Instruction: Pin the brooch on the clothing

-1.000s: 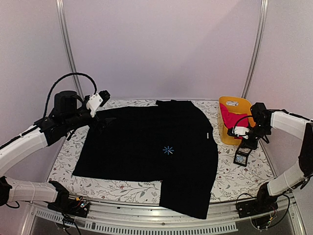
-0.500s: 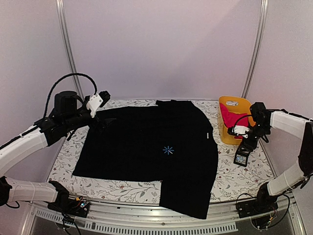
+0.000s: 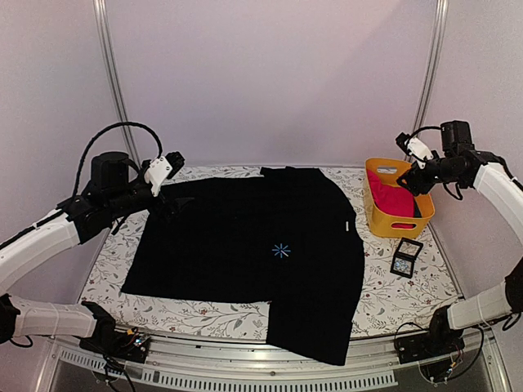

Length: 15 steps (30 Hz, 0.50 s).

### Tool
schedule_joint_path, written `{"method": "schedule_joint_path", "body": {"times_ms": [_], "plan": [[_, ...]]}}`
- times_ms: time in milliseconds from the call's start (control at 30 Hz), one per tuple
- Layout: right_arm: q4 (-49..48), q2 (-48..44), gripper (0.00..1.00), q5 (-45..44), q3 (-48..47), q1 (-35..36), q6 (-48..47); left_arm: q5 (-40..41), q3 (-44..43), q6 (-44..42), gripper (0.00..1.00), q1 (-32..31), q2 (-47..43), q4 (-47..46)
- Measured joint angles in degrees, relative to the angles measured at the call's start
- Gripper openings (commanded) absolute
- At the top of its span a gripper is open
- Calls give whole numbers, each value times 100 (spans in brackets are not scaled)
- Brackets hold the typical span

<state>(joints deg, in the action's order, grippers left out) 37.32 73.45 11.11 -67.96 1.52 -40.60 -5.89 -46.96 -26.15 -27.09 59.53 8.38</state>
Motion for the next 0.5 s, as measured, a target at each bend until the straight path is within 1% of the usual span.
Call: {"method": "schedule_joint_path", "body": {"times_ms": [67,167,267,367,433,467,500], "plan": [[-181,-7,58,273,-293,2,643,-4,0,0,100,2,2,0],[-481,-105,60,614,-391,9,1766,-15,0,0,100,4,2,0],[-787,-319,60,634,-39,208,3187,-15,0,0,100,11,2,0],[-684,-538,57,-96,457,870,4446,-17,0,0,100,13,2,-2],[-192,-544,55,-839,654,1495,5447,-37,0,0,100,15,2,0],[-85,-531,54,-973,688,1598,5633,-52,0,0,100,15,2,0],[136,-503,55,-1316,745,1825,6057,-63,0,0,100,15,2,0]]}}
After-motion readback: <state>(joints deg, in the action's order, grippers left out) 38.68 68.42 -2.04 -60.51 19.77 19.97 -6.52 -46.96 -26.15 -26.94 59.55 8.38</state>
